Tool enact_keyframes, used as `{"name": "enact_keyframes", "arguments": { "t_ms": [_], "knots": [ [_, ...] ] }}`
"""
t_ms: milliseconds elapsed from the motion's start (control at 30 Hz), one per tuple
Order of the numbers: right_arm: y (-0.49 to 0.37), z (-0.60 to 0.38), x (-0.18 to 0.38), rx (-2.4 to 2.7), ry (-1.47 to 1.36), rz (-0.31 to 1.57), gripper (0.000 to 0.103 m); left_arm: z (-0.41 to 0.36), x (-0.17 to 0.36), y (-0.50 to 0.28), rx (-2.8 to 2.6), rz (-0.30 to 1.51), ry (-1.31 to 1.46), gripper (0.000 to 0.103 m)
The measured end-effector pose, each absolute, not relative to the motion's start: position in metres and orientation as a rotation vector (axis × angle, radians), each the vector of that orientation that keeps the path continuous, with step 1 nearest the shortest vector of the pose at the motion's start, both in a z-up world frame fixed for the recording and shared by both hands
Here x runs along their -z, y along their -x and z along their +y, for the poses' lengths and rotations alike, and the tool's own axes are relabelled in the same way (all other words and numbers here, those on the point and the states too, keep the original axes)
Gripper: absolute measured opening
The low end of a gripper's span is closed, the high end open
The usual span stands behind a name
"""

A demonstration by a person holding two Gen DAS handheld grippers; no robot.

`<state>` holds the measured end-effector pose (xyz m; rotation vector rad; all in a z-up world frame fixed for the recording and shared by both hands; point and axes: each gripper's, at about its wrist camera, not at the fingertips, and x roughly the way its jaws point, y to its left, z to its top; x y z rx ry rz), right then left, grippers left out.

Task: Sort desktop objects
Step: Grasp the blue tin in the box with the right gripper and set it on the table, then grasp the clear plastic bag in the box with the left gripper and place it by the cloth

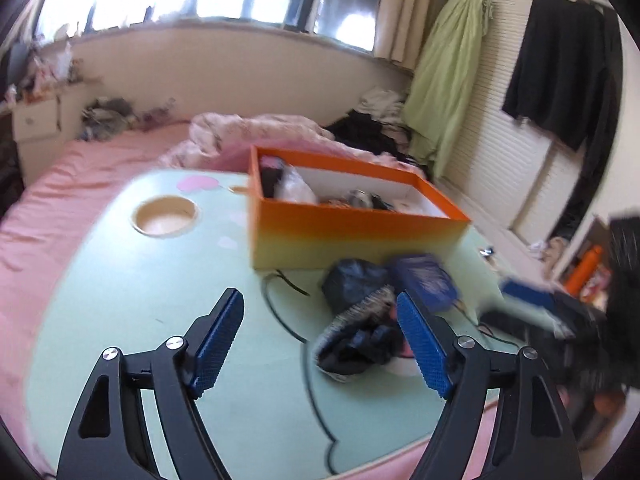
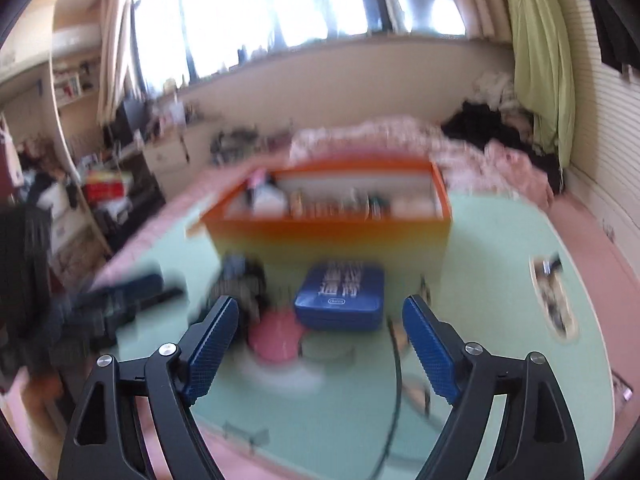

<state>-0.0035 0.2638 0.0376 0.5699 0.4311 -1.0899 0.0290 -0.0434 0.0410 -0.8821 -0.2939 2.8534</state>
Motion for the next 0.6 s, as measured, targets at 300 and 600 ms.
{"name": "enact_keyframes", "arguments": {
  "t_ms": [300,600],
  "knots": [
    [0.006,0.266,0.002,1.163,-0.607,0.512,0.091,-0.04,-0.073,0.019,-2.791,-0.196,1.014,0.079],
    [0.0,0.266,-0.001,1.163,-0.592,0.519,0.094,-0.027,-0.088,0.14,-2.653,-0.158,1.479,0.018]
  ]
}}
